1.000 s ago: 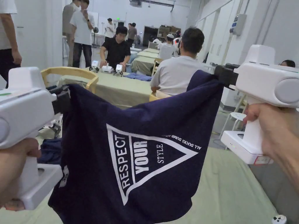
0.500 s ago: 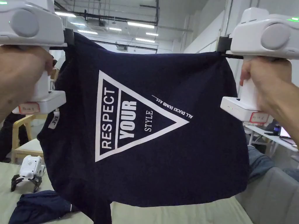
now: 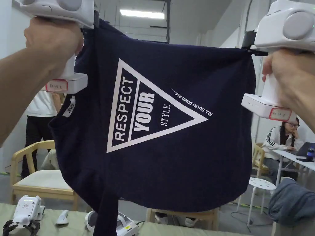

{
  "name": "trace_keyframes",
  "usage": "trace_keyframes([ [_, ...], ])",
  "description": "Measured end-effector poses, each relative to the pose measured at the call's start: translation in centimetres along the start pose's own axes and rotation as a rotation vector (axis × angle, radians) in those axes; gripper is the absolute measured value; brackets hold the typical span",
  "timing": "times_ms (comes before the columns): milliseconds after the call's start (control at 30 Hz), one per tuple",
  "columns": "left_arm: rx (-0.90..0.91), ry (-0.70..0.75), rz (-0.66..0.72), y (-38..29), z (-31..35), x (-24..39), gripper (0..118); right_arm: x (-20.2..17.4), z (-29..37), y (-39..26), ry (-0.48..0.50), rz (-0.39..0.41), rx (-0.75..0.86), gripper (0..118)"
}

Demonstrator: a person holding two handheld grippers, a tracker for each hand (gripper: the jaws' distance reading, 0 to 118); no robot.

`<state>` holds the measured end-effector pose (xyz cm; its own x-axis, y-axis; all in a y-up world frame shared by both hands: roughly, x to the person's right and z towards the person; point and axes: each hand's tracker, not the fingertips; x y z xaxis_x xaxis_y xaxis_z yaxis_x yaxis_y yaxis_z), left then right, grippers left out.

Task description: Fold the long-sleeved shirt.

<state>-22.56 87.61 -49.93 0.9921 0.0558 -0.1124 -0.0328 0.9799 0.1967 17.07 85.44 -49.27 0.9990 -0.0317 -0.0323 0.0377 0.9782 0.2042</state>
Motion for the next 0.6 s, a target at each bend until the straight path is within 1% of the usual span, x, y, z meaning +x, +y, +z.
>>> trace_keyframes([
  [33,0.001,0.011,-0.023,-0.1,-0.1,-0.4,7,-0.1,-0.3,-0.4,-0.007,0.004,0.013,5],
  [100,0.007,0.017,-0.029,-0.9,-0.7,-0.8,7,-0.2,-0.8,-1.5,0.018,-0.007,0.045,5],
  [133,0.015,0.021,-0.035,-1.8,-1.0,-0.8,7,-0.4,-1.4,-2.3,0.017,0.011,0.04,5],
  [167,-0.017,0.024,0.008,-3.0,-1.3,-0.7,7,-0.5,-1.8,-3.3,0.02,0.038,0.039,5],
  [200,-0.04,0.016,-0.061,-4.5,-1.5,-0.6,7,-0.5,-2.2,-4.5,0.014,0.059,0.015,5],
  [300,-0.097,0.006,-0.045,-9.5,-0.9,-0.7,7,0.2,-2.8,-8.9,0.031,0.036,-0.044,5],
  [367,-0.16,0.006,-0.066,-13.4,-0.3,-0.7,7,0.6,-2.7,-12.6,0.029,0.054,-0.101,5],
  [400,-0.176,-0.007,-0.078,-15.4,0.2,-0.7,7,0.8,-1.7,-14.5,0.027,0.077,-0.137,5],
  [467,-0.227,-0.027,-0.092,-19.5,1.1,-0.9,7,1.5,-0.7,-18.4,0.019,0.082,-0.195,5],
  [500,-0.243,-0.033,-0.096,-21.3,1.8,-0.9,7,1.9,-0.2,-20.2,0.027,0.081,-0.222,5],
  [533,-0.279,-0.048,-0.085,-23.1,2.8,-1.0,7,2.7,0.2,-21.9,0.029,0.056,-0.24,5],
  [567,-0.301,-0.071,-0.066,-24.9,4.5,-0.9,7,3.2,0.9,-23.8,0.026,0.048,-0.271,5],
  [600,-0.332,-0.071,-0.052,-26.7,5.8,-0.9,7,2.2,-0.4,-20.1,0.026,0.047,-0.306,5],
])
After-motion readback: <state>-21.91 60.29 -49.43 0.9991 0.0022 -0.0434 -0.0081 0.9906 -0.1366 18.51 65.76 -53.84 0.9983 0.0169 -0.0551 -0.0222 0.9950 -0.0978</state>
